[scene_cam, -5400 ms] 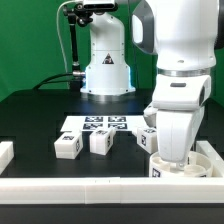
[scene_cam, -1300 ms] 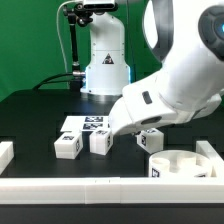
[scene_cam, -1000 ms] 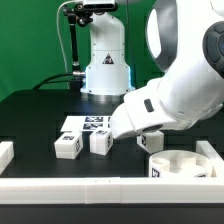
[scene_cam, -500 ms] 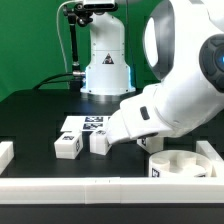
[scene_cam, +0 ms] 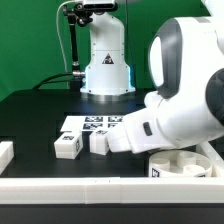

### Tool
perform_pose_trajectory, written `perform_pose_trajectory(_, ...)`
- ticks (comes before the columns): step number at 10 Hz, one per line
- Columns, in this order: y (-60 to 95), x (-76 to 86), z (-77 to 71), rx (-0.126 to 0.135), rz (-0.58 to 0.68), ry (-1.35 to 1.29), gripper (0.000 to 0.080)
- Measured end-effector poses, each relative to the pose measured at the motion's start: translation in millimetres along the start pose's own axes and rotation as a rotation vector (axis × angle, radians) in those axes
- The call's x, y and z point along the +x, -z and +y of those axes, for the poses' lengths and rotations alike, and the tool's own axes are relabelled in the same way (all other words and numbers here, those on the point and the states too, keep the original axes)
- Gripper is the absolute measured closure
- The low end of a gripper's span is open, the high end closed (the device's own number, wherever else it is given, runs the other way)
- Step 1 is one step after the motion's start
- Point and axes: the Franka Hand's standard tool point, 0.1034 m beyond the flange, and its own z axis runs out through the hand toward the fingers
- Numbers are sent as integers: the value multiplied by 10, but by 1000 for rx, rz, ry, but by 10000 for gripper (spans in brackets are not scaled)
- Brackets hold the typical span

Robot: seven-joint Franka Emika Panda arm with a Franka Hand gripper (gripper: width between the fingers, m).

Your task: Assemble stool

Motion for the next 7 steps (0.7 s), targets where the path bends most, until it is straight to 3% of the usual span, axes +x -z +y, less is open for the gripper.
perform_pose_trajectory(7, 56, 152, -45, -19, 74, 17, 151)
